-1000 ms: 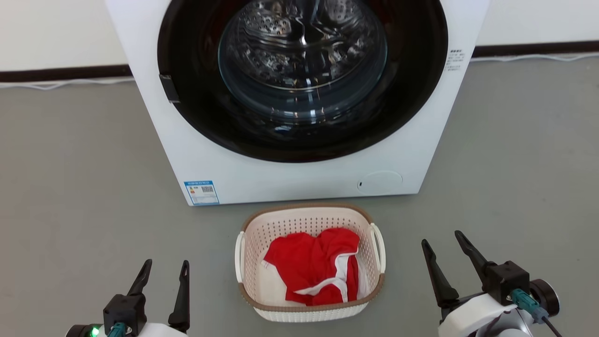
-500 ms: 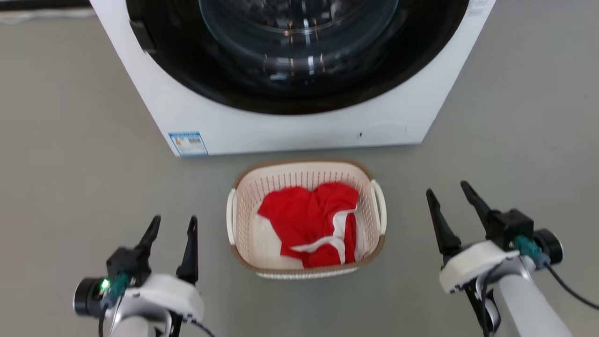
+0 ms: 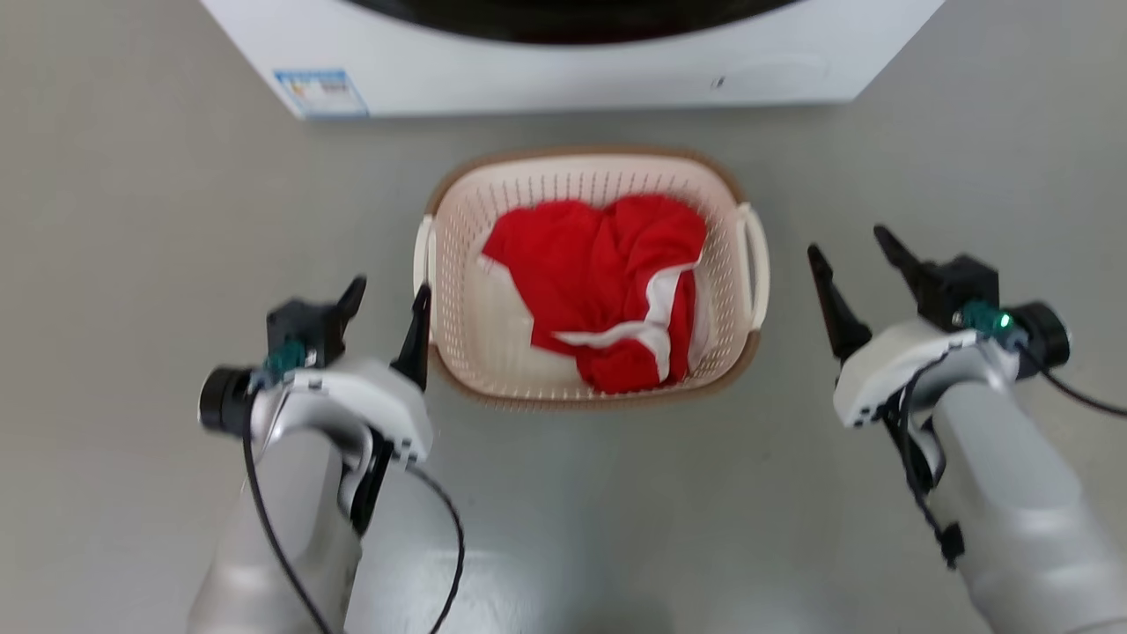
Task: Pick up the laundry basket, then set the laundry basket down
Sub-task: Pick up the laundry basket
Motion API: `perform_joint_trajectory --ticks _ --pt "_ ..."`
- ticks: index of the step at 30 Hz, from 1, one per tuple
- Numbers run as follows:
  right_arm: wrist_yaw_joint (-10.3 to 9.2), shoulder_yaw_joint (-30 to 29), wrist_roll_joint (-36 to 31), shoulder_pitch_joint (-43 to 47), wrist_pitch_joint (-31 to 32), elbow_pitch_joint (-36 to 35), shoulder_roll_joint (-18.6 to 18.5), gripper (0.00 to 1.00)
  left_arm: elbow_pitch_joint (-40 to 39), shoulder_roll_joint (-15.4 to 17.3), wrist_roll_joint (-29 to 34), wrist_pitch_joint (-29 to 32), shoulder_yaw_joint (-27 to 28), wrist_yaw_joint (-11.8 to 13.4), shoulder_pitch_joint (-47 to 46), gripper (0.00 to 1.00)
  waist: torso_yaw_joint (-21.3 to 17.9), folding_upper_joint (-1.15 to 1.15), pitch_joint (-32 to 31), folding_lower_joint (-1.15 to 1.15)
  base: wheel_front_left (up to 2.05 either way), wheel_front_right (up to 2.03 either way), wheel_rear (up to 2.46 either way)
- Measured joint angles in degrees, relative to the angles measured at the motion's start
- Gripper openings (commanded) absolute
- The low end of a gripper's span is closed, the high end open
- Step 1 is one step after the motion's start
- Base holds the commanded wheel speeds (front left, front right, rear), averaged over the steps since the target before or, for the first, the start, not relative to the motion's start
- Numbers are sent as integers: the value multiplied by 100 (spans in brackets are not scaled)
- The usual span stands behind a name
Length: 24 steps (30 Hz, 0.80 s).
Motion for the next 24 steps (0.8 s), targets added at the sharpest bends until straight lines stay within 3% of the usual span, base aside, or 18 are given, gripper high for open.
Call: perform_joint_trajectory --ticks 14,24 --pt "0 203 -66 -1386 0 573 -135 100 870 -30 -725 0 -737 260 -1656 100 239 0 1489 0 0 0 0" --pt "0 34 -149 -1534 0 742 -116 100 1107 -41 -903 0 -940 414 -2020 100 260 0 1947 0 0 0 0"
